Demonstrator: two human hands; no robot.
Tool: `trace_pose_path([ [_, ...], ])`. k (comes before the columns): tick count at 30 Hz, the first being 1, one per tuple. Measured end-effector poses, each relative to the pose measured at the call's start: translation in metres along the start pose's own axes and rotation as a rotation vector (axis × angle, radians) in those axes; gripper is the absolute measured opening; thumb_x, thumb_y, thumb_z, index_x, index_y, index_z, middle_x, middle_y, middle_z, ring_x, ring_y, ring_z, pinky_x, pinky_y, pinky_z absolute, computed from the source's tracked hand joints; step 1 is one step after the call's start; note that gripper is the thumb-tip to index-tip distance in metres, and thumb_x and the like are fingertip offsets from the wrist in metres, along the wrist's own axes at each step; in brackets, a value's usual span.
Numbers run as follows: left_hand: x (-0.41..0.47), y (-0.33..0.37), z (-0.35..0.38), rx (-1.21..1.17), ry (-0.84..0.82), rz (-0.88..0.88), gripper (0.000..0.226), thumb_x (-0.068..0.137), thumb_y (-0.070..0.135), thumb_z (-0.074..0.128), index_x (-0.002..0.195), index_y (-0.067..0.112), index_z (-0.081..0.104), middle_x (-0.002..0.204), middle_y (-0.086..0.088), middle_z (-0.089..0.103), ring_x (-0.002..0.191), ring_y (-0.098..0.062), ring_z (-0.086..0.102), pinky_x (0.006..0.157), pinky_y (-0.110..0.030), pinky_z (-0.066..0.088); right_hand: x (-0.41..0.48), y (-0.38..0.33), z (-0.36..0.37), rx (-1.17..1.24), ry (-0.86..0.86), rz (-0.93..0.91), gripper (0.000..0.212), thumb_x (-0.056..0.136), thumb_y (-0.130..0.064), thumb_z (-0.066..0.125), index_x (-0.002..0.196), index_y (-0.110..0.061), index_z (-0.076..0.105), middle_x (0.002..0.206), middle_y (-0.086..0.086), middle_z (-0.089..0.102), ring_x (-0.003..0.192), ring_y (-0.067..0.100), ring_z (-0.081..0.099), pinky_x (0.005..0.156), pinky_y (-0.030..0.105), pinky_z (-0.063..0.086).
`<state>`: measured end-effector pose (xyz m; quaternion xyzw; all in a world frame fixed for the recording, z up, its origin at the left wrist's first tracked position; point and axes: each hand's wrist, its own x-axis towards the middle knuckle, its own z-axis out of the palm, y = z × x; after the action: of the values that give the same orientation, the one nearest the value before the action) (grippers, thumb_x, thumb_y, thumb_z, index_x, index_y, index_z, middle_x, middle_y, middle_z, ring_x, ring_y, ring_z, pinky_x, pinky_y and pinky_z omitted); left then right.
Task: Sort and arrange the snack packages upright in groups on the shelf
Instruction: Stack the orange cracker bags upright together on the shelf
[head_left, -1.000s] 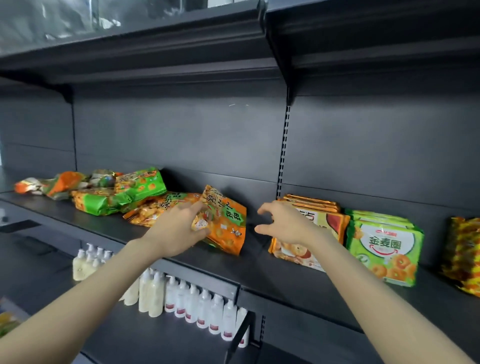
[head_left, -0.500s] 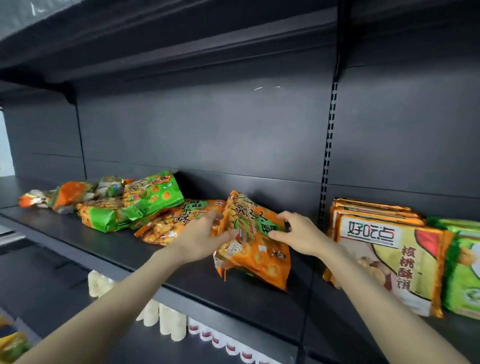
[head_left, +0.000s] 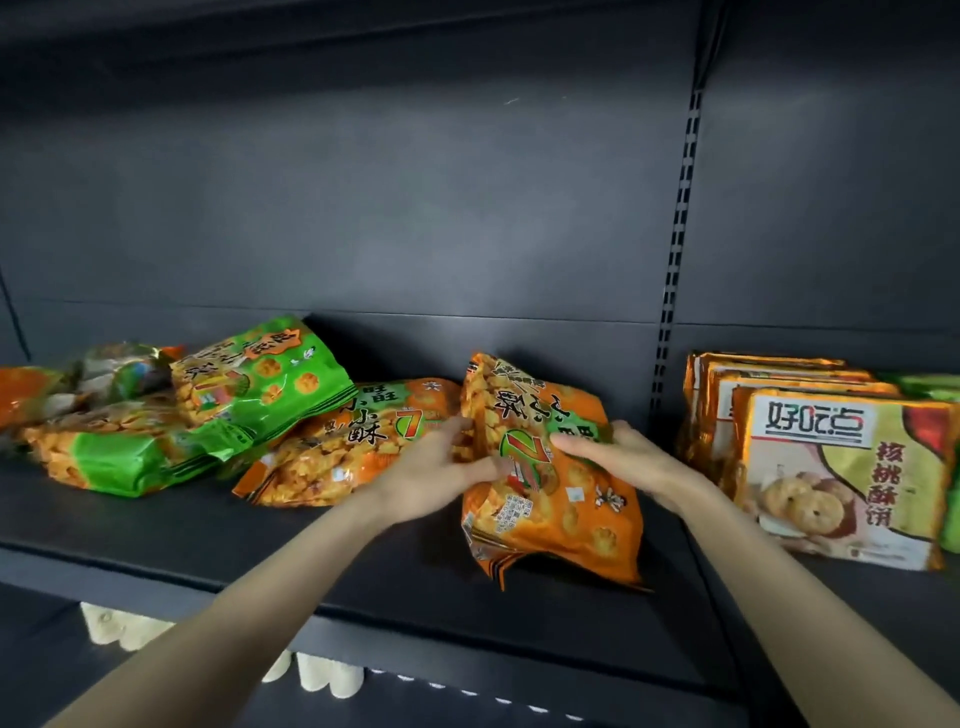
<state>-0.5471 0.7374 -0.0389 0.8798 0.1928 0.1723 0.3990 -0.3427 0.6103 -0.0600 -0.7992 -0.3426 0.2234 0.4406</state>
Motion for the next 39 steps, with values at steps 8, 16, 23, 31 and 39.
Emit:
trace_pose_path([
  [8, 0.005, -0.042, -0.02, -0.139, -0.152, 0.141, 0.088, 0.077, 0.027, 0.074, 0.146, 0.013, 0.02, 0.13, 0.014, 0.044, 0.12, -0.002, 0.041, 0.098, -0.013, 0.03, -0.042, -0.031, 0.018, 0.157, 0.257, -0.08, 0.06, 0.064, -0.029, 0.084, 0.111, -0.02, 0.049, 0.097, -0.006, 0.065, 0.085, 0.009, 0.064, 0.066, 0.023, 0.05],
  [16, 0.002, -0.069, -0.035, 0.171, -0.026, 0.248, 0.093, 0.064, 0.077, 0.056, 0.141, 0.027, 0.038, 0.141, 0.01, 0.043, 0.134, -0.014, 0.033, 0.114, -0.041, 0.025, -0.056, -0.044, 0.047, 0.213, 0.269, -0.046, 0.067, 0.065, -0.023, 0.084, 0.121, -0.035, 0.049, 0.108, -0.005, 0.065, 0.095, 0.015, 0.065, 0.075, 0.032, 0.054],
  [23, 0.009, -0.099, -0.055, 0.493, 0.216, 0.121, 0.107, 0.06, 0.084, -0.006, 0.143, 0.029, 0.034, 0.155, 0.005, 0.024, 0.144, -0.019, 0.014, 0.115, -0.045, -0.002, -0.063, -0.057, 0.044, 0.211, 0.358, -0.076, 0.07, 0.065, -0.018, 0.084, 0.125, -0.028, 0.048, 0.103, -0.006, 0.065, 0.089, 0.011, 0.064, 0.065, 0.026, 0.05],
  [31, 0.002, -0.091, -0.06, 0.445, 0.065, 0.136, 0.08, 0.081, 0.079, 0.009, 0.14, 0.032, 0.039, 0.152, 0.008, 0.031, 0.141, -0.016, 0.024, 0.112, -0.04, 0.012, -0.08, -0.063, 0.025, 0.175, 0.395, -0.053, 0.057, 0.066, -0.017, 0.083, 0.11, -0.024, 0.048, 0.091, -0.005, 0.066, 0.078, 0.013, 0.066, 0.058, 0.025, 0.049],
  [39, 0.004, -0.061, -0.047, -0.033, -0.083, 0.052, 0.077, 0.087, 0.071, 0.014, 0.143, 0.024, 0.037, 0.148, 0.004, 0.039, 0.139, -0.017, 0.033, 0.117, -0.039, 0.02, -0.1, -0.071, 0.007, 0.181, 0.462, -0.058, 0.072, 0.063, -0.02, 0.085, 0.125, -0.02, 0.049, 0.096, 0.001, 0.068, 0.082, 0.021, 0.068, 0.064, 0.033, 0.053],
])
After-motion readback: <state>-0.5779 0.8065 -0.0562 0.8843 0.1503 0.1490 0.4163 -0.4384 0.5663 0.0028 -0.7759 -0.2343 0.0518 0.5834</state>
